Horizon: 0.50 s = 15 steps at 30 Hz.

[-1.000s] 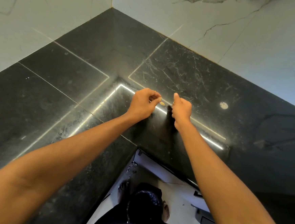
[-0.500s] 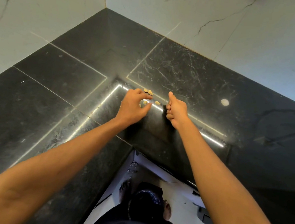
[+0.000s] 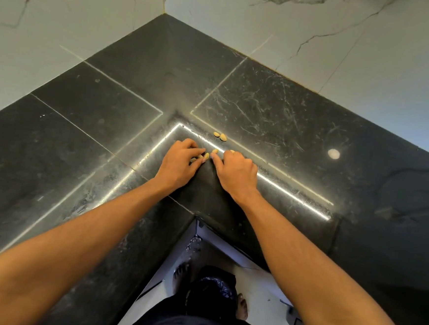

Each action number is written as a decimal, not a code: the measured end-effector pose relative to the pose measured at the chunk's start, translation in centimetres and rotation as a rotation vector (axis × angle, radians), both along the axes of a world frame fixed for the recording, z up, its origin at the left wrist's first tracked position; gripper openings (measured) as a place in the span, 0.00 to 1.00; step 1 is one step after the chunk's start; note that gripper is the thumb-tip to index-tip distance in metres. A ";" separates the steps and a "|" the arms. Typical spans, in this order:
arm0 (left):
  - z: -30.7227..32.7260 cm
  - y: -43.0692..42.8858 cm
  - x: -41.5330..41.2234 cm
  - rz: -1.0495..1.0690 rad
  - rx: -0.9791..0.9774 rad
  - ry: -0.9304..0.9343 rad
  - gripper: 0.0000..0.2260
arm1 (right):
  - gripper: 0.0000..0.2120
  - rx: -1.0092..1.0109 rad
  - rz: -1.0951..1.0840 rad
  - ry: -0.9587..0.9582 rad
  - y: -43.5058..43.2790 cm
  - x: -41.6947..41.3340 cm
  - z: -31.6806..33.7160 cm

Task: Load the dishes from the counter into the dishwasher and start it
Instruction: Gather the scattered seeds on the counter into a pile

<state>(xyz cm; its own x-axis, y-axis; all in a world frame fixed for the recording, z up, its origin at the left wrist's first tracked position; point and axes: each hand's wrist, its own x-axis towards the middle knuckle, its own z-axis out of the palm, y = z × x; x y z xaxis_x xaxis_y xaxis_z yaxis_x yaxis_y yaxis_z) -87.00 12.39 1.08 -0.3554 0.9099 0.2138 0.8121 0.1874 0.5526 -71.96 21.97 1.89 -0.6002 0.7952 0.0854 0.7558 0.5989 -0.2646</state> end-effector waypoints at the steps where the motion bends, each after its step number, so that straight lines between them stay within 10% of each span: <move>1: -0.2 0.2 0.0 -0.007 0.002 0.002 0.11 | 0.24 0.019 0.023 -0.025 0.1 -0.1 0.0; 15: 0.0 2.3 0.5 -0.088 -0.057 0.163 0.07 | 0.14 -0.047 0.229 -0.155 0.8 -0.5 1.8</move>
